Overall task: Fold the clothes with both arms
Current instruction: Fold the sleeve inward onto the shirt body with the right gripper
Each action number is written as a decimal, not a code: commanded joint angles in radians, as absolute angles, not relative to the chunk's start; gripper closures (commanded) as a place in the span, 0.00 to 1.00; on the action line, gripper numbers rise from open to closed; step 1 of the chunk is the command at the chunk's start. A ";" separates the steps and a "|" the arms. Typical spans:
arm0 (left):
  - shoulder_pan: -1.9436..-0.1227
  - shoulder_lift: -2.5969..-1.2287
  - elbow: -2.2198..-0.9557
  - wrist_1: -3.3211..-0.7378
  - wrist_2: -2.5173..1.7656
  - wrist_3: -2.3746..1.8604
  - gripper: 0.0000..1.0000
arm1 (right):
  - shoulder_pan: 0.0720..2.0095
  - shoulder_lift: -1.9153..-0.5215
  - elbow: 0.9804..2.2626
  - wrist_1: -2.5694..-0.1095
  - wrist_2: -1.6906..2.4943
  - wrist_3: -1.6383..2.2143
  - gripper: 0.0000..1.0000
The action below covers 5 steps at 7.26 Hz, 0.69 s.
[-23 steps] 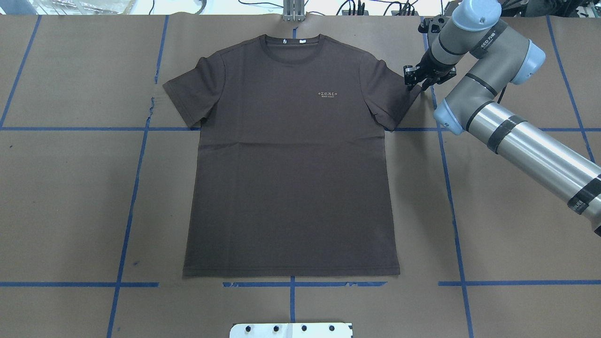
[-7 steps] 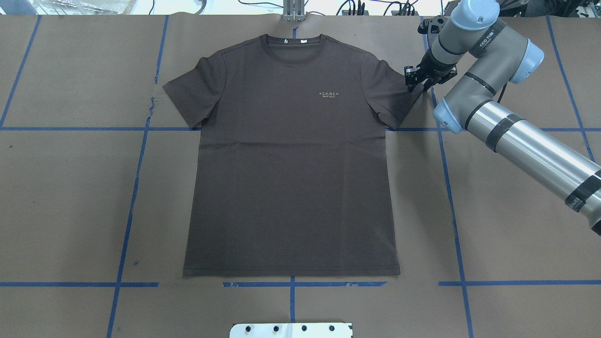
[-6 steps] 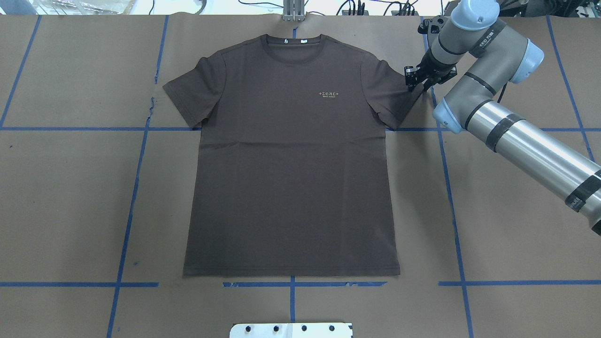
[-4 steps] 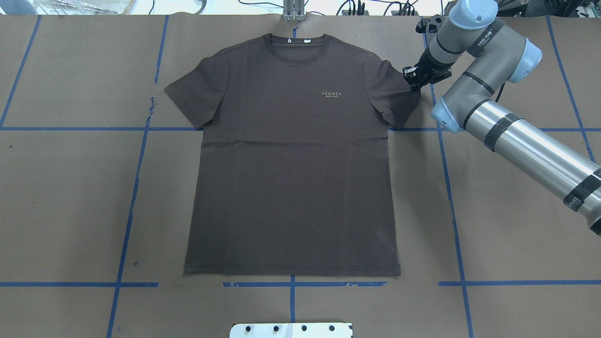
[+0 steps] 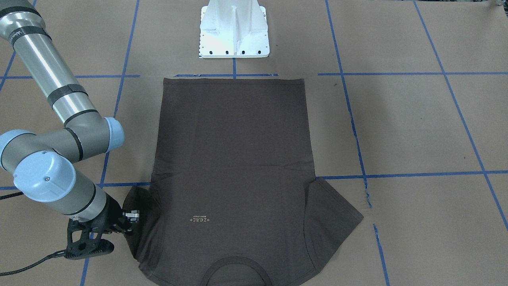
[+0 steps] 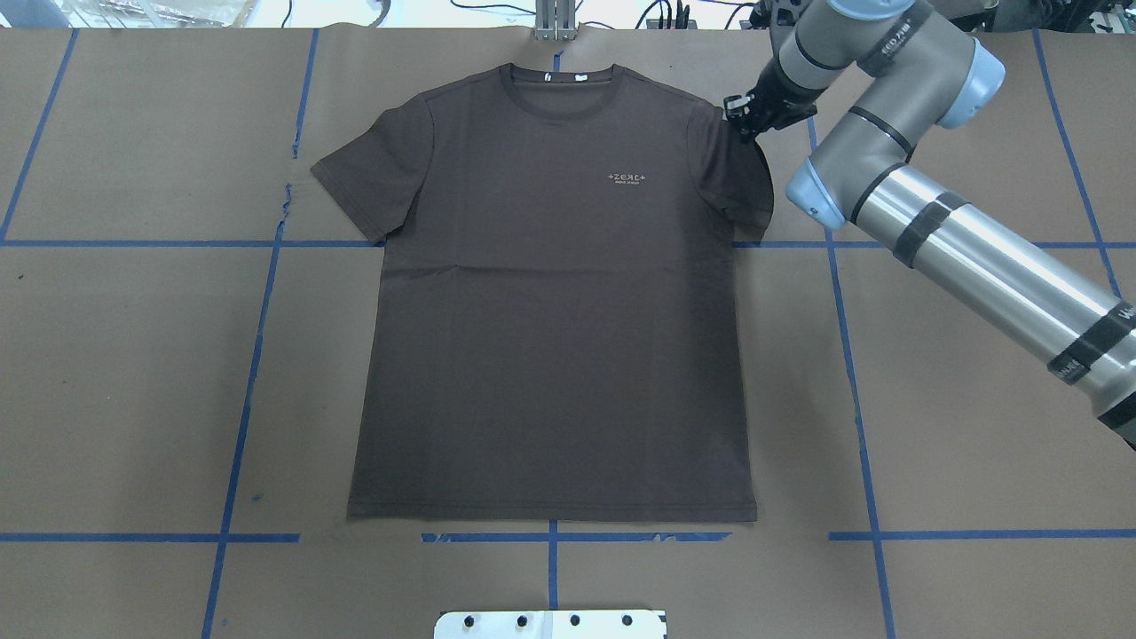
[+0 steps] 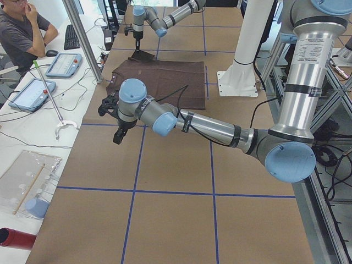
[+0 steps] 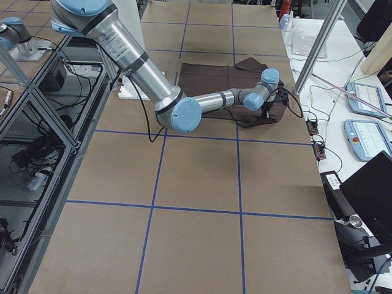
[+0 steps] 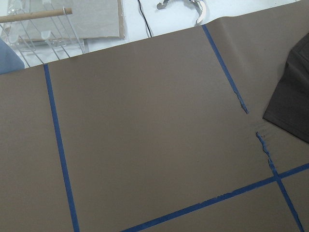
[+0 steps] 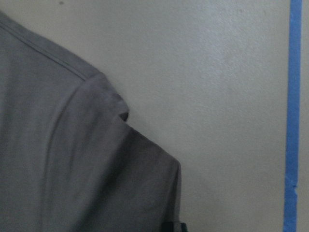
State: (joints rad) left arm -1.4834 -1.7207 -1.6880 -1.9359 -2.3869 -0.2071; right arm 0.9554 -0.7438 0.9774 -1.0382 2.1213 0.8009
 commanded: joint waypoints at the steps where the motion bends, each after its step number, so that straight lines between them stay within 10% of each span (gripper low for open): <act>1: -1.483 -1.720 -1.689 -1.936 -2.388 -0.206 0.00 | 0.895 -0.642 0.974 -1.126 2.068 0.808 1.00; 5: -1.485 -1.721 -1.692 -1.936 -2.388 -0.210 0.00 | 0.770 -0.620 0.968 -1.143 1.870 0.856 1.00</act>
State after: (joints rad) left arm -1.4845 -1.7200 -1.6907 -1.9362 -2.3878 -0.2074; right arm 0.7883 -0.6215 0.9690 -1.1437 1.8965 0.8521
